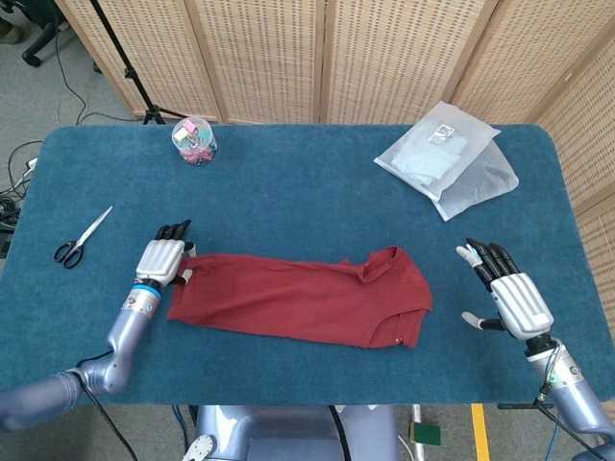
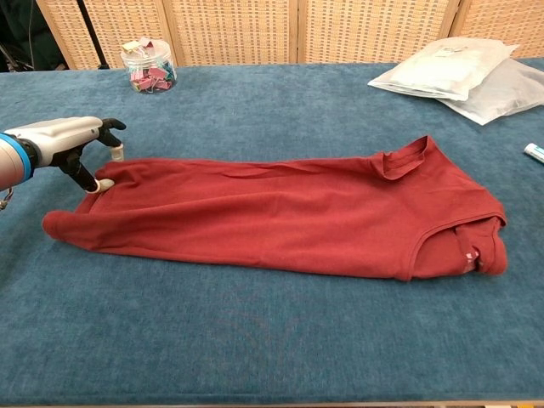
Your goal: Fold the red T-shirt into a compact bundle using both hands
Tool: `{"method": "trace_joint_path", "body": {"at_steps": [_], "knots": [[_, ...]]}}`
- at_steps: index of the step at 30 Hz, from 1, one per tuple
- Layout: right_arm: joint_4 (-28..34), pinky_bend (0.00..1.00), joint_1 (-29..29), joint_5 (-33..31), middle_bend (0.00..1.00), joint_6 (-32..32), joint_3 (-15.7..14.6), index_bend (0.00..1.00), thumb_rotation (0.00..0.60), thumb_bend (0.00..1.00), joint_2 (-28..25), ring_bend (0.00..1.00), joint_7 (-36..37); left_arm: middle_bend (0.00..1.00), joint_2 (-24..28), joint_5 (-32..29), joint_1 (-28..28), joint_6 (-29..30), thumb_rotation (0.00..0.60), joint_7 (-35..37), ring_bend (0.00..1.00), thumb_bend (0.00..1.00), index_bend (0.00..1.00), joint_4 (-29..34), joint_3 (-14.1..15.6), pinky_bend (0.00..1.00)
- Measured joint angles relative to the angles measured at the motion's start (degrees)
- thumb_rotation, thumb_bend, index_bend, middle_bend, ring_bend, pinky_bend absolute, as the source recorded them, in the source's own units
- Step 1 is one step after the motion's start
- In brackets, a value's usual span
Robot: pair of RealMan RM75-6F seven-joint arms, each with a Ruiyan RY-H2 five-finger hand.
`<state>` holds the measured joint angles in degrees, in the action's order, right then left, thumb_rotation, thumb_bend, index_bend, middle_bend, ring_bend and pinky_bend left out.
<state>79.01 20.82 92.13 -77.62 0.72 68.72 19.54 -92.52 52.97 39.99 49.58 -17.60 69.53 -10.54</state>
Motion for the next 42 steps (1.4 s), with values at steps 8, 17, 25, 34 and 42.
{"method": "trace_joint_path", "body": {"at_steps": [8,17,25,34,42], "knots": [[-0.04,0.01,-0.10,0.13,0.00,0.28,0.15,0.00,0.600,0.00,-0.07,0.00,0.41,0.00,-1.05,1.05,0.11,0.58,0.600,0.50,0.00,0.46,0.66,-2.05,-0.03,0.00],[-0.12,0.01,-0.11,0.28,0.00,0.65,0.29,0.00,0.600,0.00,-0.07,0.00,0.52,0.00,-1.21,1.22,1.10,0.71,0.600,-0.10,0.00,0.57,0.75,-5.39,-1.19,0.00],[-0.07,0.01,-0.17,0.25,0.00,0.86,0.44,0.00,0.600,0.00,-0.07,0.00,0.45,0.00,0.71,0.31,2.09,-1.83,0.600,-1.72,0.00,0.57,0.76,-8.44,-1.41,0.00],[0.09,0.01,-0.23,0.26,0.00,1.04,0.53,0.00,0.600,0.00,-0.13,0.00,0.44,0.00,3.29,-1.29,2.51,-7.05,0.600,-2.40,0.00,0.57,0.76,-15.85,-0.63,0.00],[0.31,0.01,-0.15,0.24,0.00,1.50,0.54,0.00,0.600,0.00,0.03,0.00,-0.27,0.00,3.46,-1.86,3.17,-12.21,0.600,0.56,0.00,0.57,0.76,-26.78,-1.02,0.00]]}}
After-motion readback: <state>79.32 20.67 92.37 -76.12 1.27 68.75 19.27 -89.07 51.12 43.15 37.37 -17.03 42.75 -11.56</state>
